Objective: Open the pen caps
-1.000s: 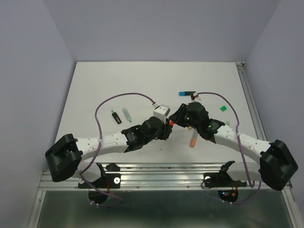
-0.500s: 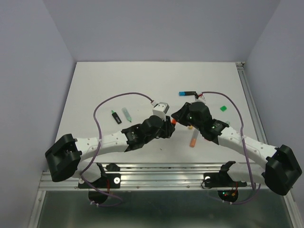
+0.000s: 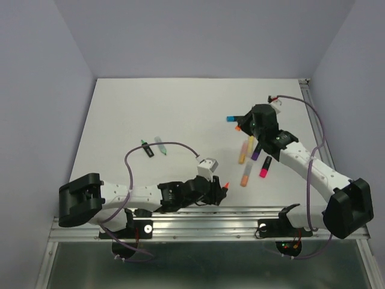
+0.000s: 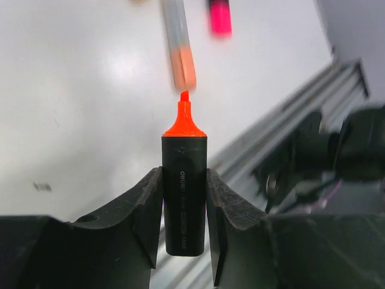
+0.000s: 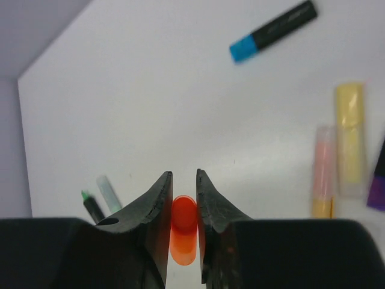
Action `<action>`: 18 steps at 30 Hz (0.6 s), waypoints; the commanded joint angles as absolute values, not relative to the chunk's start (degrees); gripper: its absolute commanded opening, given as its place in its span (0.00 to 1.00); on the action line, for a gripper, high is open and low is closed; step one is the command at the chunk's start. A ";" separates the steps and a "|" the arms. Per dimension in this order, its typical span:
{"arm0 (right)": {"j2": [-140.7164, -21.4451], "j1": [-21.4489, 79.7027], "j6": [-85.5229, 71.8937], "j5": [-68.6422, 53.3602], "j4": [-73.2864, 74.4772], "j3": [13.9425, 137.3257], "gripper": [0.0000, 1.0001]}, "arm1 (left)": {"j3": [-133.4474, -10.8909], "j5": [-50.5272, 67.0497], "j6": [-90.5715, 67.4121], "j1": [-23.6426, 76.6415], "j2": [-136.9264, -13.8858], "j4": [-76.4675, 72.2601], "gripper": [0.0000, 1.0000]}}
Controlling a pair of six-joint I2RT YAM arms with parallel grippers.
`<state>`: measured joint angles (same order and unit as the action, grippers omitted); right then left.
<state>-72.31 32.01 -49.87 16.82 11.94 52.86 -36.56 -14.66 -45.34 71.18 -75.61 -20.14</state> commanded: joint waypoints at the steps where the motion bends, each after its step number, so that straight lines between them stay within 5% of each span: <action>1: -72.94 25.41 -46.67 24.52 3.51 61.43 0.01 | -33.31 -12.48 -50.96 78.39 -75.67 -14.42 0.00; 10: -74.09 22.59 -40.78 22.68 8.33 65.04 0.01 | -39.28 -21.34 -53.88 81.65 -76.03 -3.99 0.00; 18: -74.35 10.82 -38.76 20.38 15.10 56.52 0.01 | -45.97 -28.21 -51.68 64.38 -75.41 10.63 0.00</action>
<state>-73.82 15.42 -41.30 20.01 9.47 59.37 -44.45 -22.65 -52.82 73.25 -77.28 2.90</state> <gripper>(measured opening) 0.241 0.407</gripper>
